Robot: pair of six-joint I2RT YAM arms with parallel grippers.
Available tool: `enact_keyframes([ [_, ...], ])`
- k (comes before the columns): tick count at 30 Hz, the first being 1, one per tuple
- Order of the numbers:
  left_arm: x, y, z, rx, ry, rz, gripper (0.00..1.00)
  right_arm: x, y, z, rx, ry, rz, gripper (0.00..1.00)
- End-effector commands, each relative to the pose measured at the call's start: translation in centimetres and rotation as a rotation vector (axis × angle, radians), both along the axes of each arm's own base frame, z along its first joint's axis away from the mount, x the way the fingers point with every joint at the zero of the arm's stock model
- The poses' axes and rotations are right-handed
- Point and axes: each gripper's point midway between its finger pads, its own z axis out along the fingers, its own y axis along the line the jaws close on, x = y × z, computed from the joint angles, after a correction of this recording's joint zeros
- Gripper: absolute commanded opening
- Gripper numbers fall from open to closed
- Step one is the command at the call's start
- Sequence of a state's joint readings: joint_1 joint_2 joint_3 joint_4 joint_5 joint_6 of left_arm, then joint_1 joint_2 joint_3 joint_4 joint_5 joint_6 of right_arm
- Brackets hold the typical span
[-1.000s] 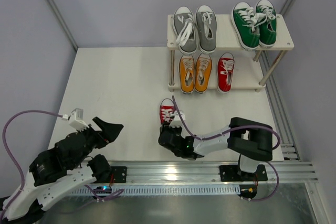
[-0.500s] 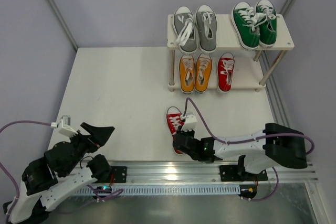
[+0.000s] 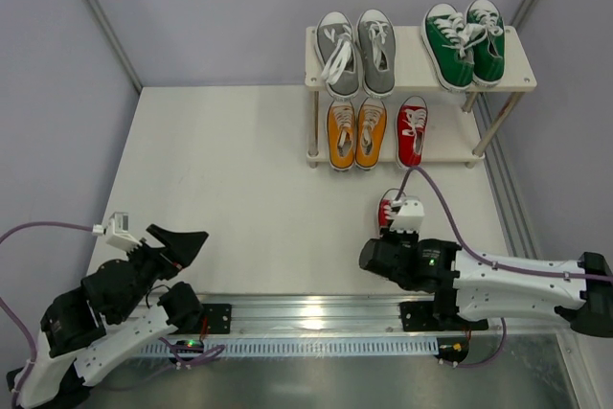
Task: Place and organize the shoes onto the shoe shelf
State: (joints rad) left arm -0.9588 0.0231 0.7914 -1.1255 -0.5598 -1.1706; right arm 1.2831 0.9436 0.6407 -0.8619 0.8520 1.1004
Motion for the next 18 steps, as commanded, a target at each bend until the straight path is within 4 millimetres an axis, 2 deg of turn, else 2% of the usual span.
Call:
enact_keyframes([
  [1,0.6,-0.4,0.0,-0.002,-0.015,0.012,0.87,0.7,-5.8,3.7,-0.016,-0.113,-0.189,0.04],
  [3,0.9,-0.9,0.0,-0.005,-0.018,0.007,0.87,0.8,-7.9,4.6,-0.028,-0.135,-0.252,0.04],
  [6,1.2,-1.8,0.1,-0.004,-0.018,-0.01,0.88,1.1,-10.1,6.0,0.047,-0.173,-0.367,0.04],
  [11,1.9,-3.5,0.4,0.032,-0.024,-0.048,0.88,2.4,-11.1,7.6,0.04,-0.207,-0.366,0.04],
  [12,2.2,-3.9,0.6,0.036,-0.026,-0.051,0.88,3.1,-10.3,8.3,0.069,-0.229,-0.348,0.04],
  [13,2.3,-4.2,0.7,0.04,-0.027,-0.057,0.88,3.7,-10.8,8.7,0.059,-0.242,-0.363,0.04],
  [14,2.4,-4.4,0.7,0.05,-0.032,-0.067,0.88,4.0,-11.1,9.1,-0.025,-0.243,-0.312,0.04],
  [15,2.6,-4.9,0.8,0.053,-0.032,-0.076,0.88,5.0,-9.7,10.0,0.037,-0.26,-0.275,0.04],
  [16,2.7,-5.1,0.8,0.054,-0.035,-0.077,0.88,6.0,-10.7,10.5,0.031,-0.267,-0.307,0.04],
  [17,2.8,-5.3,0.7,0.061,-0.036,-0.084,0.88,6.6,-11.1,10.7,-0.057,-0.266,-0.241,0.04],
  [18,2.8,-5.6,0.6,0.064,-0.038,-0.093,0.88,8.0,-10.8,11.8,-0.013,-0.306,-0.24,0.04],
])
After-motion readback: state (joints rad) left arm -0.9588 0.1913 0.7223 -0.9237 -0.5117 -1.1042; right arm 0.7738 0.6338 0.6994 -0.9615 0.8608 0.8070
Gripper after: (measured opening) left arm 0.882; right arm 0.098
